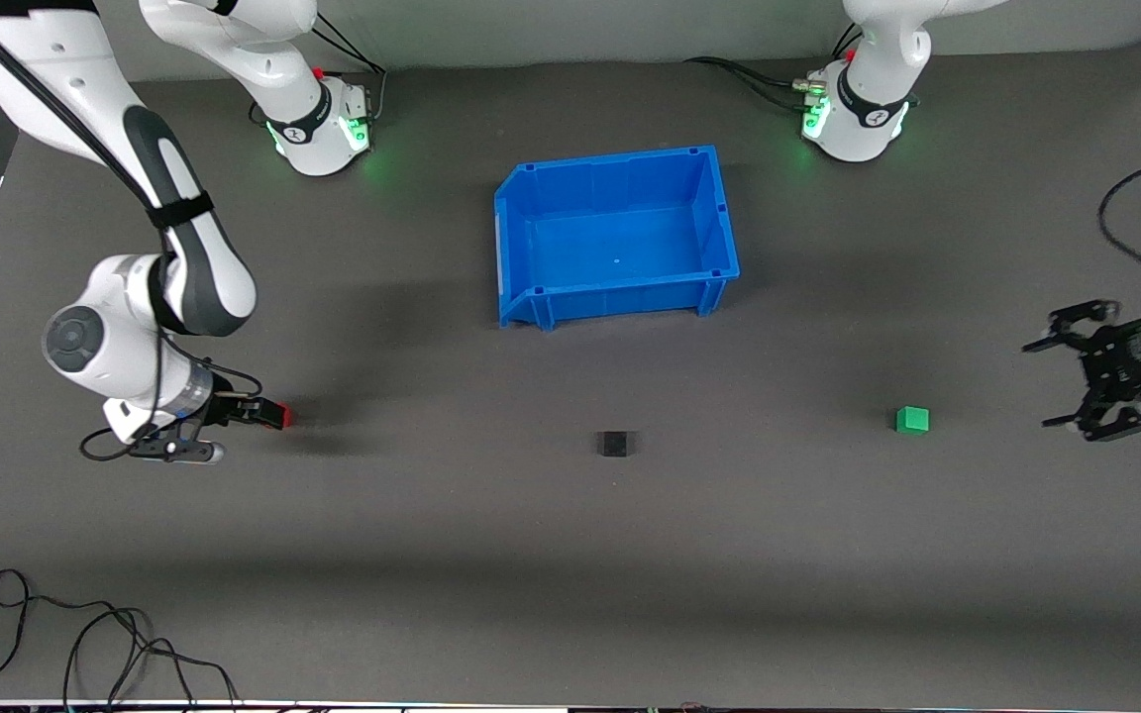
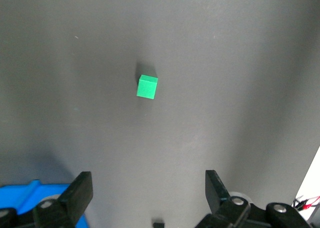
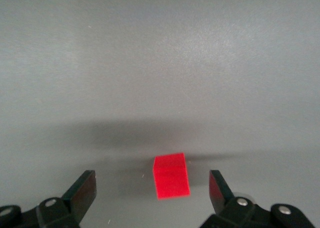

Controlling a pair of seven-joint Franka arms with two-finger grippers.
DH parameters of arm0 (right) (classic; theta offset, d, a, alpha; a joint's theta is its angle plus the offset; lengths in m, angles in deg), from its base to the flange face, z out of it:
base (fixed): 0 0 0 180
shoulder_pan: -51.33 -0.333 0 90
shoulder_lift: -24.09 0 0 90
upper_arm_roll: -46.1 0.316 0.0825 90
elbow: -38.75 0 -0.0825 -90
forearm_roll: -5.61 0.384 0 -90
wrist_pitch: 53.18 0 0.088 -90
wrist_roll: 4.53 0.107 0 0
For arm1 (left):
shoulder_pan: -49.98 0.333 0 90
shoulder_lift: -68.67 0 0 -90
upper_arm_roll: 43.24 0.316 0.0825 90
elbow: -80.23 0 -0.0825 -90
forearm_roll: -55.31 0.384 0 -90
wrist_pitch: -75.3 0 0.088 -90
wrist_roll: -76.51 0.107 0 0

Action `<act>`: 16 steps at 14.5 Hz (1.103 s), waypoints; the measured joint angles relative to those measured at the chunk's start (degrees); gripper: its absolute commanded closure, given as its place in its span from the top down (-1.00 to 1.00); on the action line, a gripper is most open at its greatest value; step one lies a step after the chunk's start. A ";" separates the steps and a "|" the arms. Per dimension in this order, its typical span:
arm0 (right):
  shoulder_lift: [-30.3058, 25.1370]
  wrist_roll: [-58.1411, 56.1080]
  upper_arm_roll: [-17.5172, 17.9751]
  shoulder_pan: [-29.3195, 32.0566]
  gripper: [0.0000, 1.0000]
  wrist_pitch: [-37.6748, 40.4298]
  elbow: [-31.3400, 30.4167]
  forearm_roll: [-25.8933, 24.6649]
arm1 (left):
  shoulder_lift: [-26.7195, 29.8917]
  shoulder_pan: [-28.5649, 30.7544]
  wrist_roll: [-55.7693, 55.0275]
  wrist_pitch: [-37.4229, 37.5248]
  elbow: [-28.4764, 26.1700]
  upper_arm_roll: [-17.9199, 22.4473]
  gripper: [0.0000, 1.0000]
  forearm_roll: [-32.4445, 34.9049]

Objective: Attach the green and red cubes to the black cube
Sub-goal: 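Lower the right gripper onto the red cube while the left gripper reaches the green cube, then close the right gripper on the red cube while the left gripper grasps the green cube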

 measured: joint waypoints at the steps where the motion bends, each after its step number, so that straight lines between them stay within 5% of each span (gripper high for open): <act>1: 1.23 0.00 0.00 0.00 0.99 -2.40 -0.70 0.00 | -0.33 0.00 0.19 -3.14 -2.54 -0.06 1.00 -0.67; 7: 5.57 -0.01 0.00 0.00 0.96 -9.21 -2.76 0.00 | -6.56 -0.17 7.66 -14.61 -8.37 -0.63 1.00 -1.86; 12: 5.58 -0.10 -0.03 0.01 0.46 -10.23 -3.82 0.00 | -11.34 -1.43 13.57 -22.90 -11.39 -1.54 1.00 -2.16; 16: 5.58 -0.36 -0.16 0.45 0.41 -10.25 -3.93 -0.03 | -14.35 -2.64 15.33 -27.54 -13.08 -1.62 1.00 -2.17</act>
